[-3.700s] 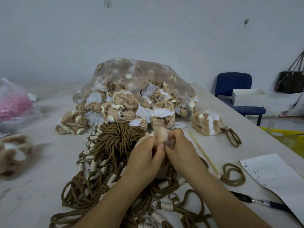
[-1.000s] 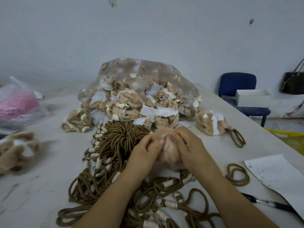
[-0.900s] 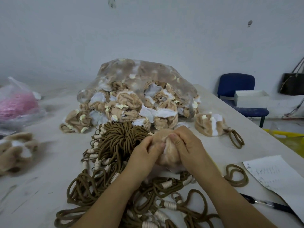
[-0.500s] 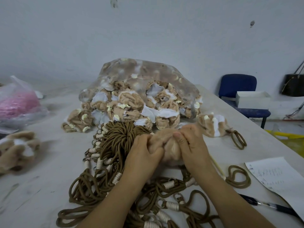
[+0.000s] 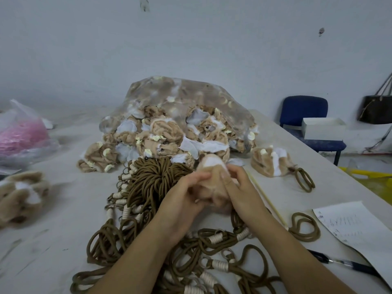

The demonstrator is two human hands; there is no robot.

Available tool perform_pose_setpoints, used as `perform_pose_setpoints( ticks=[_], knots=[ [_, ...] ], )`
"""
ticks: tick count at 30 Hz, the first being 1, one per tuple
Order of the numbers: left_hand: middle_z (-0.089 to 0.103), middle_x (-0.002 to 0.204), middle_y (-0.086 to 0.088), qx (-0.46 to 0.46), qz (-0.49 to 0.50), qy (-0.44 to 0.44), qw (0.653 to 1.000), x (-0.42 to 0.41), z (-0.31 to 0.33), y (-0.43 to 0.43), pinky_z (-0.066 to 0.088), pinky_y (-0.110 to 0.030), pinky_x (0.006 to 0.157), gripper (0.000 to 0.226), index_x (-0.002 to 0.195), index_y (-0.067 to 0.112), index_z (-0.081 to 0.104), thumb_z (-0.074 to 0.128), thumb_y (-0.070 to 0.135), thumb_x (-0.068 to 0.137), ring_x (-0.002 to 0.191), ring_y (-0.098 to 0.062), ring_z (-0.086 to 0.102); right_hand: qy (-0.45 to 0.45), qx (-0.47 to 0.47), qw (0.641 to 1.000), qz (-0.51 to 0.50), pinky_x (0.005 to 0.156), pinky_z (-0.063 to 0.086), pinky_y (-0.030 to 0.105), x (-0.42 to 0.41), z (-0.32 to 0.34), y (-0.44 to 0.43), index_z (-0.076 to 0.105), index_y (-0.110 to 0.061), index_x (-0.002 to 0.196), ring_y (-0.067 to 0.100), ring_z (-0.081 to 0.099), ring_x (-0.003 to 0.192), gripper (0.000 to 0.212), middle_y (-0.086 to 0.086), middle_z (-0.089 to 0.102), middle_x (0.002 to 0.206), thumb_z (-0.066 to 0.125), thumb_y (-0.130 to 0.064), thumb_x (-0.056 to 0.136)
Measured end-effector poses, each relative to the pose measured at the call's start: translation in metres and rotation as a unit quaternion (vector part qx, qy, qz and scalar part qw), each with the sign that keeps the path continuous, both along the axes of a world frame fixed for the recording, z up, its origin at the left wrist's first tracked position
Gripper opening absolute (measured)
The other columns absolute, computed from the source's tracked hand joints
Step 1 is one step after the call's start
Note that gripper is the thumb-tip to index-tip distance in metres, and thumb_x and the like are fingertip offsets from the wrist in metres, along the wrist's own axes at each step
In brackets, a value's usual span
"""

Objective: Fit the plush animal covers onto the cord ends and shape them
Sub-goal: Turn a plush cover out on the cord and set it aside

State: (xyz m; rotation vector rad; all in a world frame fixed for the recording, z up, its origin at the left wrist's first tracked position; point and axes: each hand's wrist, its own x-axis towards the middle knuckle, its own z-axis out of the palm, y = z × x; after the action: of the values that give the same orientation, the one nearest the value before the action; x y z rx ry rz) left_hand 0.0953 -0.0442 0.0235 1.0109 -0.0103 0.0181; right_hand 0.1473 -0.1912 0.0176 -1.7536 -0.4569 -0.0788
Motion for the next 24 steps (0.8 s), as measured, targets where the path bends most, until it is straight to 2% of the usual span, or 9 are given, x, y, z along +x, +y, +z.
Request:
perform_pose_setpoints(
  ticks=[1,4,8,12,15,17,19,22,24],
  knots=[
    [0.064,0.117,-0.021,0.006,0.025,0.008,1.000,0.001,0.001,0.000,0.049,-0.041,0.092,0.041,0.116,-0.004,0.060,0.062,0.024,0.086,0.108,-0.029,0.059,-0.025,0.001,1.000,-0.005,0.070,0.047,0.009,-0.001,0.001,0.001,0.049,-0.048,0.106,-0.008,0.059,0.093,0.016,-0.017,0.057,0.113,0.055,-0.046,0.091],
    [0.068,0.107,-0.015,0.014,0.073,0.044,0.996,0.002,0.001,-0.001,0.055,-0.039,0.081,0.057,0.118,-0.001,0.055,0.071,0.035,0.076,0.093,-0.026,0.067,-0.124,-0.020,0.992,-0.025,0.080,0.042,0.006,-0.005,0.005,0.002,0.049,-0.046,0.104,-0.008,0.050,0.104,0.029,-0.014,0.049,0.118,0.056,-0.020,0.094],
    [0.066,0.120,-0.019,-0.011,-0.060,0.069,0.996,-0.003,0.003,0.002,0.057,-0.034,0.081,0.051,0.123,0.003,0.064,0.068,0.034,0.082,0.098,-0.025,0.067,-0.206,-0.033,0.977,-0.036,0.084,0.037,0.004,-0.008,0.013,0.002,0.053,-0.034,0.100,-0.007,0.049,0.100,0.034,-0.006,0.051,0.108,0.052,0.000,0.092],
    [0.069,0.113,-0.018,-0.092,-0.098,0.112,0.985,-0.003,-0.002,0.008,0.057,-0.035,0.069,0.047,0.116,0.007,0.070,0.076,0.031,0.076,0.086,-0.024,0.071,-0.188,-0.036,0.981,-0.005,0.087,0.042,0.009,-0.002,0.011,-0.007,0.055,-0.028,0.109,-0.004,0.051,0.106,0.028,-0.012,0.051,0.114,0.052,-0.006,0.093],
    [0.069,0.116,-0.013,-0.100,-0.072,0.070,0.990,-0.001,-0.005,0.011,0.056,-0.034,0.079,0.035,0.108,0.011,0.075,0.074,0.025,0.076,0.096,-0.020,0.070,-0.194,-0.138,0.967,-0.096,0.088,0.038,0.017,0.011,0.001,-0.018,0.054,-0.024,0.119,-0.003,0.046,0.108,0.026,-0.013,0.047,0.121,0.051,-0.018,0.094],
    [0.070,0.113,-0.009,-0.096,-0.047,0.033,0.994,0.001,-0.005,0.013,0.057,-0.031,0.079,0.028,0.105,0.013,0.077,0.069,0.021,0.079,0.097,-0.016,0.069,-0.161,-0.230,0.937,-0.209,0.090,0.036,0.026,0.020,-0.005,-0.029,0.053,-0.019,0.126,0.009,0.046,0.110,0.031,-0.004,0.045,0.130,0.049,-0.023,0.095],
    [0.071,0.112,-0.008,-0.098,-0.028,0.006,0.995,0.002,-0.005,0.014,0.055,-0.031,0.084,0.025,0.103,0.014,0.077,0.065,0.018,0.082,0.099,-0.015,0.067,-0.085,-0.349,0.893,-0.272,0.096,0.036,0.037,0.027,-0.012,-0.040,0.048,-0.015,0.132,0.023,0.043,0.119,0.039,0.007,0.042,0.137,0.046,-0.031,0.096],
    [0.072,0.112,-0.005,-0.114,-0.020,-0.007,0.993,0.003,-0.005,0.016,0.050,-0.030,0.092,0.024,0.102,0.016,0.078,0.061,0.022,0.087,0.101,-0.013,0.065,-0.010,-0.507,0.821,-0.262,0.093,0.038,0.039,0.032,-0.021,-0.047,0.049,-0.014,0.127,0.029,0.041,0.119,0.040,0.010,0.046,0.129,0.041,-0.041,0.098],
    [0.073,0.107,-0.003,-0.147,-0.019,0.003,0.989,0.004,-0.004,0.018,0.050,-0.027,0.086,0.025,0.099,0.017,0.079,0.061,0.031,0.087,0.093,-0.012,0.068,-0.023,-0.517,0.814,-0.262,0.087,0.041,0.037,0.033,-0.023,-0.047,0.054,-0.015,0.115,0.027,0.045,0.112,0.030,0.007,0.052,0.118,0.042,-0.037,0.098]
  ],
)
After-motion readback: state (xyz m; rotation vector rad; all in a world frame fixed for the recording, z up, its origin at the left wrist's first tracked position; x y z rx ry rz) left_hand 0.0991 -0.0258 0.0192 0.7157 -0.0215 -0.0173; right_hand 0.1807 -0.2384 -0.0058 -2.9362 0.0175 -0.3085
